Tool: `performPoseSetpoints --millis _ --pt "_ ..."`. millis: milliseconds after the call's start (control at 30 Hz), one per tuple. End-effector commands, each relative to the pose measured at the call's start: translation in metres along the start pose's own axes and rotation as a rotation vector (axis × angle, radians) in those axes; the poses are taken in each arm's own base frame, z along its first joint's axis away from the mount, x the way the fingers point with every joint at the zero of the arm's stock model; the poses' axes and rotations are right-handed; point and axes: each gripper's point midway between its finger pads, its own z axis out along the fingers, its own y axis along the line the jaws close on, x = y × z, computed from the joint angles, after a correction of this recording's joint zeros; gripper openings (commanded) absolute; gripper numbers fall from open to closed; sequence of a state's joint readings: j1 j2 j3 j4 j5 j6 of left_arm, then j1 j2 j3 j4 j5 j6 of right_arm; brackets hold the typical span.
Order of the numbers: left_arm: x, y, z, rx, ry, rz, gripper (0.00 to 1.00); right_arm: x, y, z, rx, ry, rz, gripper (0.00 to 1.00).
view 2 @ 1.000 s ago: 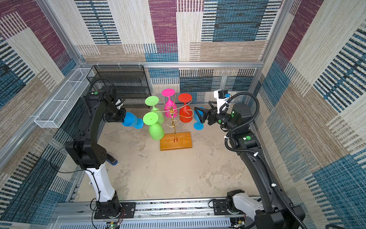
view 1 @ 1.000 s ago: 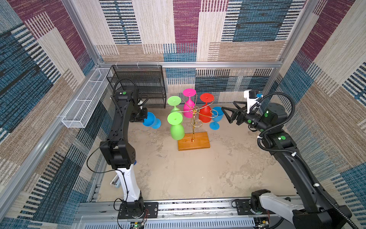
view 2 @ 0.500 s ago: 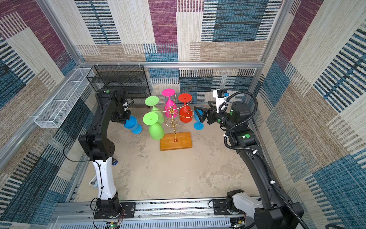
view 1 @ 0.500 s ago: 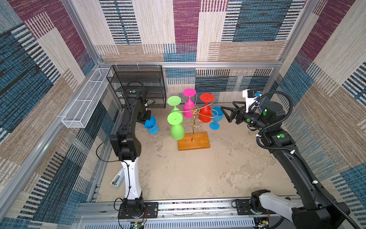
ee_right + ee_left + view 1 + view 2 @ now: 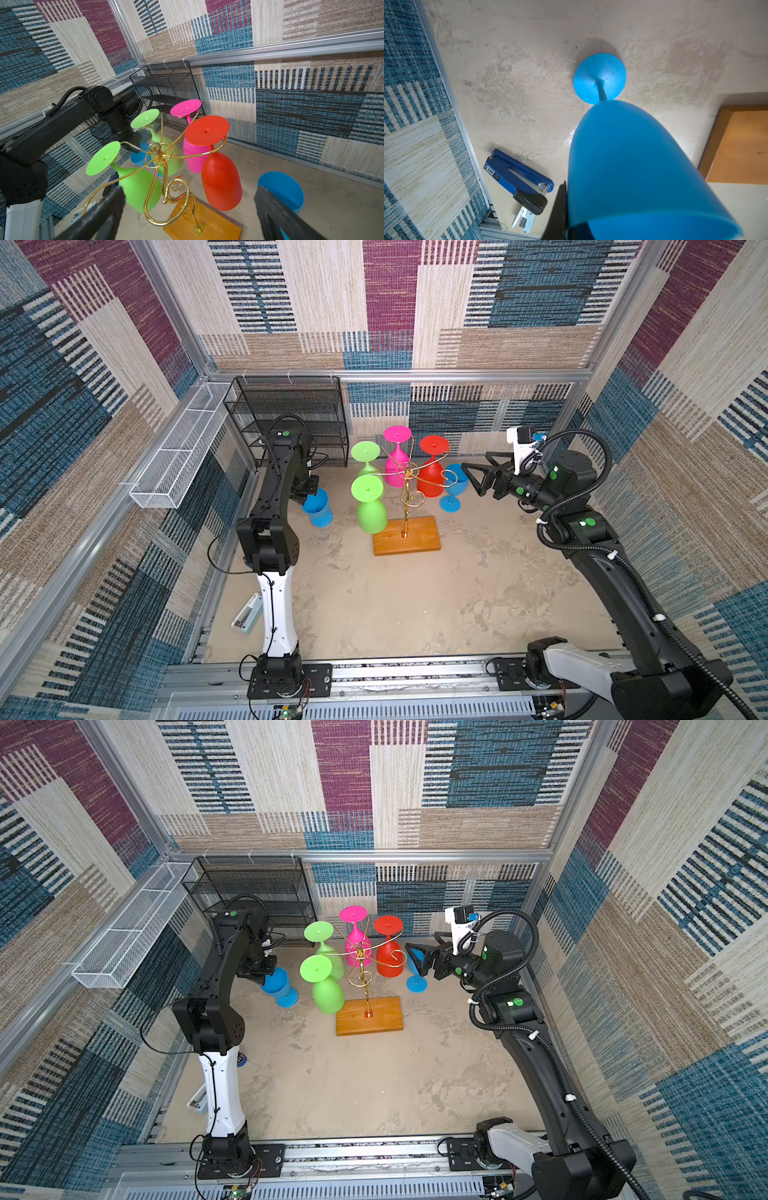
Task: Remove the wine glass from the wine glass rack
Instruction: 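Set the blue glass upright on the table and open the left gripper, then raise the left gripper off the blue glass and swing it toward the rack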
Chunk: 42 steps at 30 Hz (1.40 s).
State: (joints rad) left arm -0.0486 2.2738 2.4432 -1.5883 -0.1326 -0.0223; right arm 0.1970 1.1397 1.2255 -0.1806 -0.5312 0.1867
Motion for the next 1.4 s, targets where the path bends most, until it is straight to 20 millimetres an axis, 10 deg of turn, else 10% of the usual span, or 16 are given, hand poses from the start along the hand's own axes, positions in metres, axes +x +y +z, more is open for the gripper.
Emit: performPoseSetpoints --millis 0,367,767,1067,1367 --pt "0.001 0.0 0.0 -0.004 0.008 0.015 0.12 -0.006 0.004 -0.001 -0.014 -0.017 0.004 0.99" --pt "-0.009 -0.004 -0.026 0.049 -0.09 -0.014 0.36 -0.007 0.003 0.0 -0.011 -0.019 0.001 0.99" --pt "-0.018 -0.012 -0.083 0.153 -0.271 -0.053 0.38 -0.011 0.003 -0.003 0.006 -0.029 -0.007 0.99" --pt "-0.003 -0.032 -0.171 0.355 -0.494 -0.05 0.38 -0.017 0.0 -0.005 0.034 -0.04 -0.026 0.99" --pt "0.053 -0.059 -0.25 0.635 -0.821 -0.051 0.39 -0.017 -0.001 -0.004 0.035 -0.034 -0.021 0.99"
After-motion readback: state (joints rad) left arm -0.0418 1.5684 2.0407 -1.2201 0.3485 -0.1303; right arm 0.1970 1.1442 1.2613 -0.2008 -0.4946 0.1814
